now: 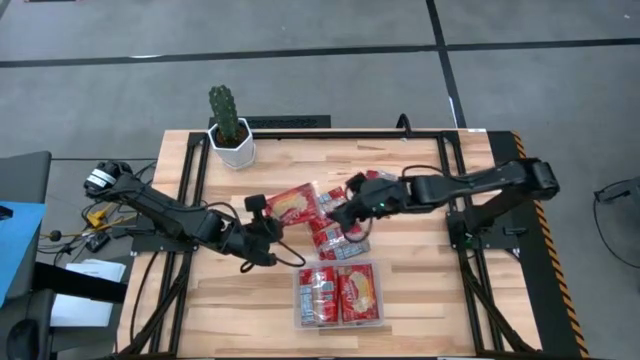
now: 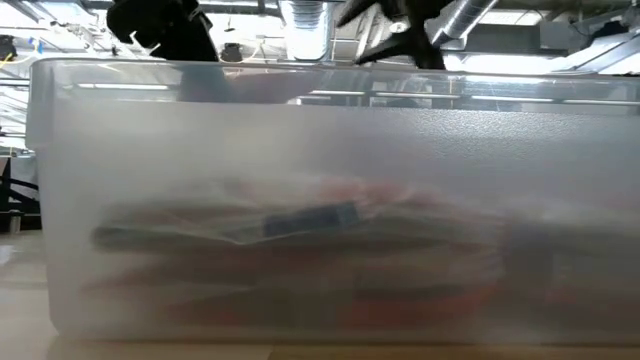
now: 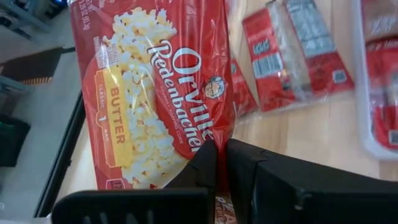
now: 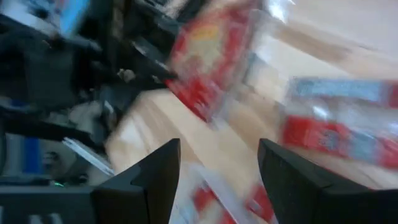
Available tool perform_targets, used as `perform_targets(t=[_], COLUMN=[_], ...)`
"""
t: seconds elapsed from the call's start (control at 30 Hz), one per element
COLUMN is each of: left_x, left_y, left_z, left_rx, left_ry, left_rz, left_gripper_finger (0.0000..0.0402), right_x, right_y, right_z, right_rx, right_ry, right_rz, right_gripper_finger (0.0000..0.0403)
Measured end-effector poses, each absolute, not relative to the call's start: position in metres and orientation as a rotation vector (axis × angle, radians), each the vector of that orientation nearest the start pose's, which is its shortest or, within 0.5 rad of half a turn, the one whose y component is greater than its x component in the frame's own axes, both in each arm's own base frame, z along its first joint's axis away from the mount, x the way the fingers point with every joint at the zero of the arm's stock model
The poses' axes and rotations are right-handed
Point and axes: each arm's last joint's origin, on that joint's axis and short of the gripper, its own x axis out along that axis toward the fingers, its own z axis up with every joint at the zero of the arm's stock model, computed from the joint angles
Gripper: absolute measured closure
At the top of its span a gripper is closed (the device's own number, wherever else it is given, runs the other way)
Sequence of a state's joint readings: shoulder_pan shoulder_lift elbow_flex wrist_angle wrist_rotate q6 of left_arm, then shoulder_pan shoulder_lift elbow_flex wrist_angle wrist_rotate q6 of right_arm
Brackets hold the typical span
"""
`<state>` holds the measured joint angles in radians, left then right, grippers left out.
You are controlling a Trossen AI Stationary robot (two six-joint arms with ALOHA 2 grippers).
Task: Sort popcorn bags into baskets
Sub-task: Put the red popcorn bag into the transparent bin
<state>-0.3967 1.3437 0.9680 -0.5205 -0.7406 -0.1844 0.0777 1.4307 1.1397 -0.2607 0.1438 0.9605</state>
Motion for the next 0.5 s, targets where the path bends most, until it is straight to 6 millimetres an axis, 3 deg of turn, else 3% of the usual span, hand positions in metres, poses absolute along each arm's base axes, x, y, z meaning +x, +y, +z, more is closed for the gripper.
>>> perform_targets(t=[0.27,0.5], left_x=[0.254,0.255], left_y=[-0.086,-0.086], left_z=[0.259,0.260], left_rx=[0.296,0.283], left_ry=[0.700,0.681], left_rz=[0.387,0.394], left_gripper_finger=[0.0401,0.0401], right_x=[0.345,0.351], right_y=[0.001,-0.007], right_z=[0.290,0.276], right_rx=[0.911,0.914], right_ry=[0.377,0.425], right_rz=[-0.258,-0.288], right_gripper_finger=[0.0147,0.0147])
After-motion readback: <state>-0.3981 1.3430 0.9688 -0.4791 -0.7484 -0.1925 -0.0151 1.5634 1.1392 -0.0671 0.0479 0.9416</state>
